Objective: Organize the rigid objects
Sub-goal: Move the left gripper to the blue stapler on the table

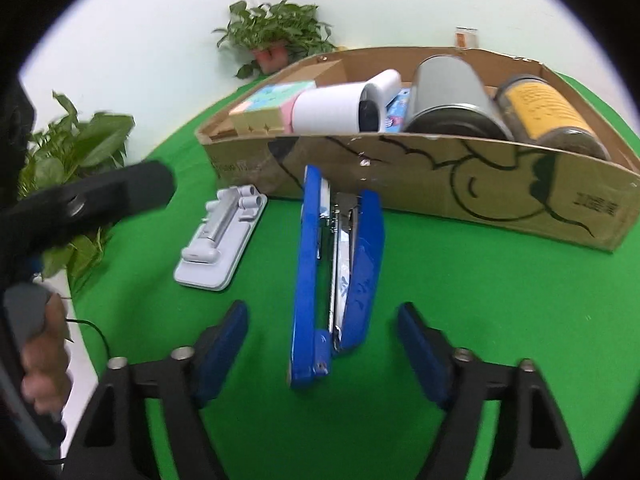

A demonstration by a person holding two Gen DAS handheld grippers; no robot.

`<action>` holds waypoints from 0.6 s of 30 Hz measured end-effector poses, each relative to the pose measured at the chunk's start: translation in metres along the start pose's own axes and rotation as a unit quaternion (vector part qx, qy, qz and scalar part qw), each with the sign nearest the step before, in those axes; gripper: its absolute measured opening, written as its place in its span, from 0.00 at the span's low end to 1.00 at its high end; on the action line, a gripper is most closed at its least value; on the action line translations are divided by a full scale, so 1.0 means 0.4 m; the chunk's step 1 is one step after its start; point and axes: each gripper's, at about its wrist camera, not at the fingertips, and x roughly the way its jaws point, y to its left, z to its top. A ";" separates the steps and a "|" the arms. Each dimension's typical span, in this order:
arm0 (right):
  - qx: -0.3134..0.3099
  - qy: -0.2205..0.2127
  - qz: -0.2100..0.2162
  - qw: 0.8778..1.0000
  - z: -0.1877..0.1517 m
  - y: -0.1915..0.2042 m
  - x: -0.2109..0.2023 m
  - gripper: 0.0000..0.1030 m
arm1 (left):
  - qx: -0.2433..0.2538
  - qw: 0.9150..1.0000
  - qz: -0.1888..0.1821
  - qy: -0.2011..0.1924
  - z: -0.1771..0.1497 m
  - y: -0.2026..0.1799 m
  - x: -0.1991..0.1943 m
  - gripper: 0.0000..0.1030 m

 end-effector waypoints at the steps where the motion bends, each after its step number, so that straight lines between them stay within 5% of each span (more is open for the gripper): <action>1: 0.004 0.003 -0.005 1.000 -0.001 -0.002 0.010 0.43 | 0.000 1.000 -0.004 0.004 -0.008 -0.002 0.002 0.99; 5: 0.008 -0.012 -0.017 1.000 -0.009 -0.008 -0.002 0.32 | -0.003 1.000 -0.021 0.014 -0.017 -0.015 0.011 0.99; 13: -0.005 -0.029 -0.079 0.996 -0.096 -0.050 -0.097 0.32 | 0.010 0.996 -0.073 0.050 -0.028 -0.098 0.064 0.99; 18: -0.064 -0.039 -0.217 0.973 -0.133 -0.091 -0.151 0.32 | 0.023 0.992 -0.103 0.067 -0.037 -0.157 0.104 0.99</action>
